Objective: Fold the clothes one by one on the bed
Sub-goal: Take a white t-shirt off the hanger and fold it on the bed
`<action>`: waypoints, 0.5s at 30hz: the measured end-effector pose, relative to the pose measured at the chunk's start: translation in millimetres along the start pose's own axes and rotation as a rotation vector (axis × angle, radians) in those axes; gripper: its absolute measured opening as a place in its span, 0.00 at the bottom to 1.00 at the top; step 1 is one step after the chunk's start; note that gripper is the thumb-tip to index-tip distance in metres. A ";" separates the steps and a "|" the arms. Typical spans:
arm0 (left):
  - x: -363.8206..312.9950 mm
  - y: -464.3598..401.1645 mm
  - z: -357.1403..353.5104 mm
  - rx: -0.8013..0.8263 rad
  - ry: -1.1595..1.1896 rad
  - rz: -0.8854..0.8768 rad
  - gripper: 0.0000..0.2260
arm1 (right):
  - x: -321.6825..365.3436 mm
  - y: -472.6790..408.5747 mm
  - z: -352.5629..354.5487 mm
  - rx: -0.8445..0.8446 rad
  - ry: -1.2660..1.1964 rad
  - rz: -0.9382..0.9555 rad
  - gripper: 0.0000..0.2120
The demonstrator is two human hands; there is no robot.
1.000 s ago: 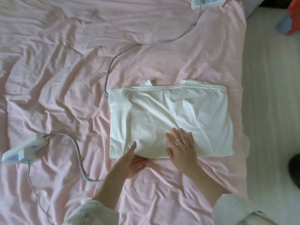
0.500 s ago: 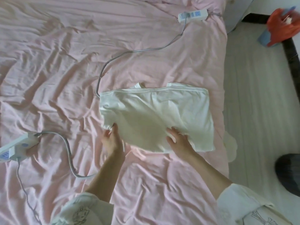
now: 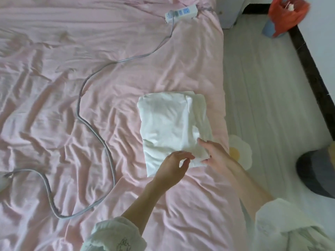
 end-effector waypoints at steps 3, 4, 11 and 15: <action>23.1 6.0 24.9 -0.187 -0.014 0.117 0.11 | 8.5 -0.5 5.0 -0.120 0.110 0.048 0.10; 31.3 7.3 30.6 -0.230 -0.037 0.152 0.11 | 15.2 0.5 6.5 -0.148 0.138 0.083 0.09; 74.8 18.3 32.4 -0.316 0.013 0.470 0.11 | 41.3 14.4 30.6 -0.191 0.122 0.330 0.12; 98.8 24.0 16.5 -0.333 0.525 0.755 0.19 | 12.1 9.2 59.3 -0.287 0.161 0.208 0.06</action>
Point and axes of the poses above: each hand's wrist, its own y-axis away from the middle knuckle, its own z-axis out of the back of the hand, x = y × z, the point moved 7 cm from there along -y, towards the middle knuckle, and after that the axes turned 7 degrees about x, right-handed, at the moved point
